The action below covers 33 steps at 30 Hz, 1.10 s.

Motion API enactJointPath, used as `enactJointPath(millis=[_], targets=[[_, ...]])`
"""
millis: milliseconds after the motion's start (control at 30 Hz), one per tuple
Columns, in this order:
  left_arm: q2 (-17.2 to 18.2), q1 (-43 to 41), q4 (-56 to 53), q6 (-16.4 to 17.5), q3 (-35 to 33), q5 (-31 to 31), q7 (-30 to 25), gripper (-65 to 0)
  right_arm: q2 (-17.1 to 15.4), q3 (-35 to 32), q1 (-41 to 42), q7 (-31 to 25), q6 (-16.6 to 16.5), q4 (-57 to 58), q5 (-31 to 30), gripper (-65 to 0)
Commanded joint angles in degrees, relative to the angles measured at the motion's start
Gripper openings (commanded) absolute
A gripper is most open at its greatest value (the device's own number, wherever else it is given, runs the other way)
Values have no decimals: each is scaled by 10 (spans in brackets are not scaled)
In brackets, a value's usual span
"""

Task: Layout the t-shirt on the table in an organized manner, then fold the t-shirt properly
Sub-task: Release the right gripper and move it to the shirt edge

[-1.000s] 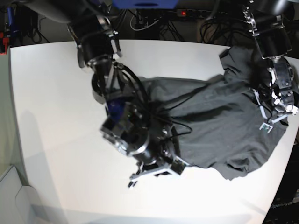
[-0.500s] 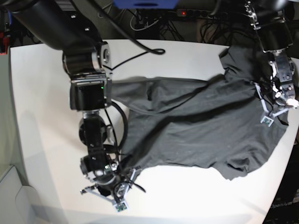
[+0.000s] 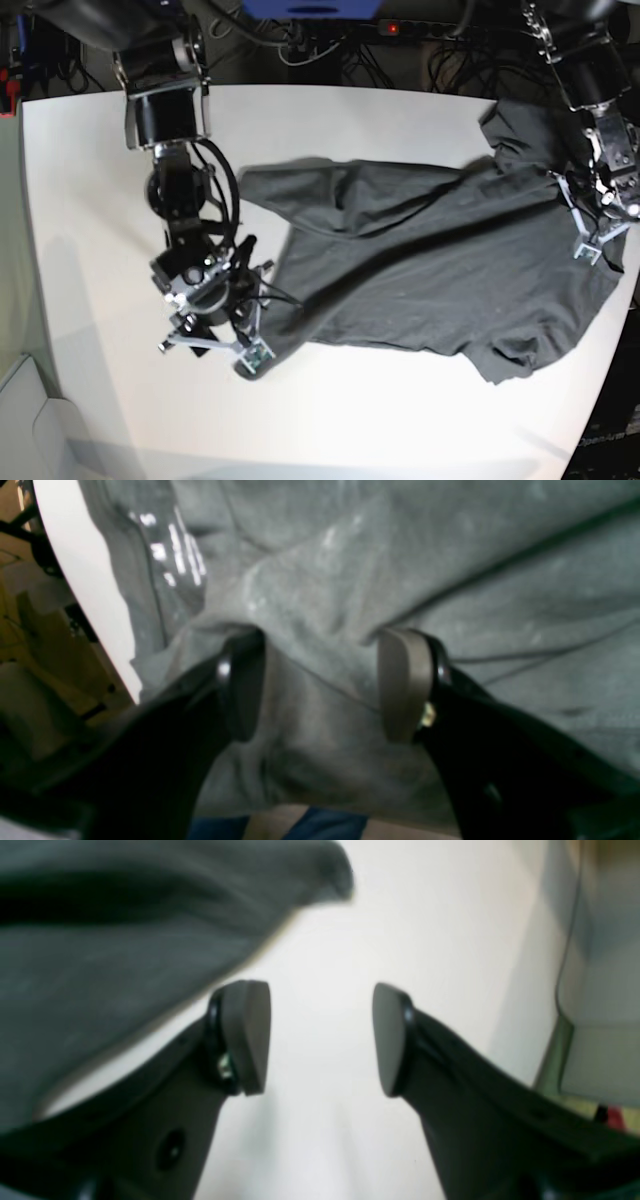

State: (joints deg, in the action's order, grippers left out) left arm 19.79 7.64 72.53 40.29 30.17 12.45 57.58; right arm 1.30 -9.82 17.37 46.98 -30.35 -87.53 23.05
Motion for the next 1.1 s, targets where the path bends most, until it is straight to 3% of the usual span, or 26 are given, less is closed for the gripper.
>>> enactJointPath(millis=[0, 133, 333, 567, 767, 1000, 1067], targets=[[11, 12, 10, -3, 3, 2, -2, -298, 2, -2, -7, 7, -26, -41, -1, -315], [9, 21, 35, -3, 4, -2, 0, -298, 3, -4, -70, 56, -97, -128, -1, -315], [-20, 24, 139, -3, 7, -2, 5, -298, 1, -19, -142, 63, -97, -168, -1, -319], [-61, 19, 223, -3, 7, 3, 67, -298, -13, -33, -201, 62, -97, -156, -4, -319], [-71, -16, 192, -3, 7, 0, 59, -298, -17, -33, -200, 61, -97, -102, -4, -319], [-68, -43, 114, -3, 48, 3, -9, -298, -17, -32, -184, 16, -97, -10, -1, -322], [-68, -45, 93, -3, 64, 3, -20, -298, -17, -32, -186, 5, -97, -2, -1, -354]])
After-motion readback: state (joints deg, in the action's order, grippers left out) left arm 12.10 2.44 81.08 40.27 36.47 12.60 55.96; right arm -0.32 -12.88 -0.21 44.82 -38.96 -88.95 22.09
